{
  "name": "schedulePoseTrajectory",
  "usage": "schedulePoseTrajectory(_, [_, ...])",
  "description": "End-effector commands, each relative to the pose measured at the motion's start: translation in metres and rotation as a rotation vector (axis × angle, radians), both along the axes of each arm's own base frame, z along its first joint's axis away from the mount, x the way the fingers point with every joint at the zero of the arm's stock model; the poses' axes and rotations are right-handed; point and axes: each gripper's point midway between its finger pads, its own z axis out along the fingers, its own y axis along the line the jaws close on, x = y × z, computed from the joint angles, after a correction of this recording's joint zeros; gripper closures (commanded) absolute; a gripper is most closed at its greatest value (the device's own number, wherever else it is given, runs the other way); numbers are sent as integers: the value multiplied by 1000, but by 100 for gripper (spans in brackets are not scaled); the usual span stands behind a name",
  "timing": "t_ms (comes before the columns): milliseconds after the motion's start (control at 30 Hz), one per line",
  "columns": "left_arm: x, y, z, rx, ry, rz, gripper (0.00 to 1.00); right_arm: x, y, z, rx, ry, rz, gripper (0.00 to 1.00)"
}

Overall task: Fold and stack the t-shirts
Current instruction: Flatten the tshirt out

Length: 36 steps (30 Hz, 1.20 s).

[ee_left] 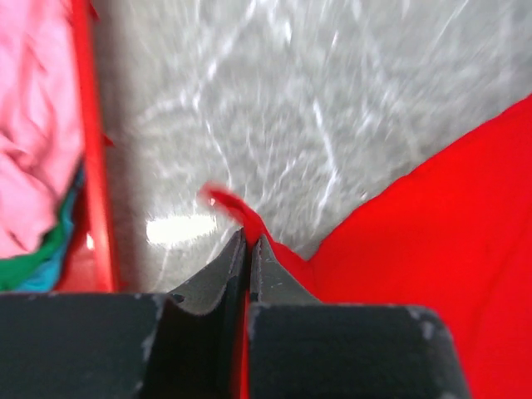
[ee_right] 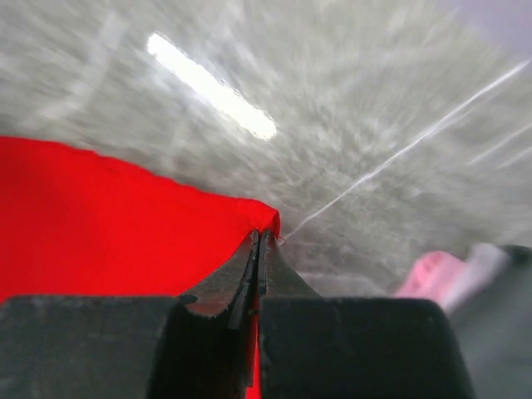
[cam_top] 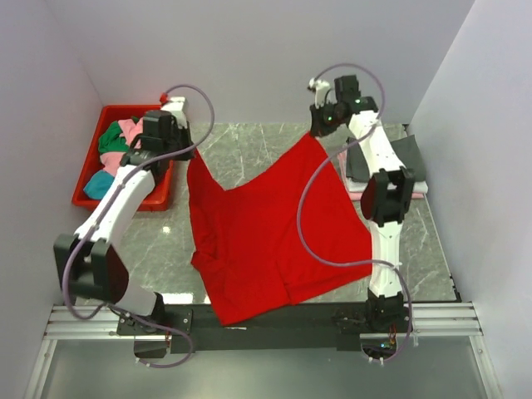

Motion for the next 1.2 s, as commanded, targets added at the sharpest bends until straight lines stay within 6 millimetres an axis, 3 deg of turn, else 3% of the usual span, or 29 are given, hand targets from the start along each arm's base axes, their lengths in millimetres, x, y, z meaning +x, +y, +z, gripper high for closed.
schedulePoseTrajectory(0, [-8,3,79,-62,-211,20,100,-21,16,129,76,-248,24,100])
schedulePoseTrajectory(133, [-30,10,145,-100,-374,37,100,-51,6,207,71,-394,12,100])
schedulePoseTrajectory(167, [-42,12,169,-115,-432,35,100,-65,1,237,66,-455,5,100])
schedulePoseTrajectory(233, [-56,13,204,-143,-516,29,100,-84,-7,272,53,-529,-3,100])
schedulePoseTrajectory(267, [-70,15,225,-158,-568,25,99,-103,-15,301,48,-597,-19,100])
schedulePoseTrajectory(333, [-89,18,263,-184,-661,20,100,-125,-23,331,41,-672,-32,100])
schedulePoseTrajectory(367, [-105,20,284,-198,-718,17,100,-149,-30,359,45,-744,-44,100])
schedulePoseTrajectory(433, [-129,26,320,-219,-813,21,100,-170,-41,386,37,-822,-79,100])
schedulePoseTrajectory(533, [-186,39,376,-264,-994,28,100,-234,-63,448,53,-1008,-145,100])
schedulePoseTrajectory(600, [-214,44,400,-294,-1081,28,99,-260,-75,475,63,-1101,-188,100])
schedulePoseTrajectory(633, [-237,48,413,-312,-1137,22,100,-287,-82,493,81,-1164,-209,100])
schedulePoseTrajectory(667, [-255,49,427,-326,-1191,9,99,-301,-87,507,94,-1215,-227,100])
schedulePoseTrajectory(767, [-307,53,456,-362,-1315,-29,99,-353,-107,541,122,-1355,-301,100])
schedulePoseTrajectory(933, [-370,52,487,-392,-1444,-118,99,-427,-133,574,171,-1523,-390,100])
schedulePoseTrajectory(967, [-384,53,494,-398,-1474,-129,99,-435,-136,578,176,-1546,-402,100])
schedulePoseTrajectory(1067, [-390,52,500,-401,-1480,-143,99,-441,-144,580,160,-1563,-440,100])
schedulePoseTrajectory(1167, [-367,46,489,-389,-1423,-148,99,-419,-139,562,131,-1491,-423,100])
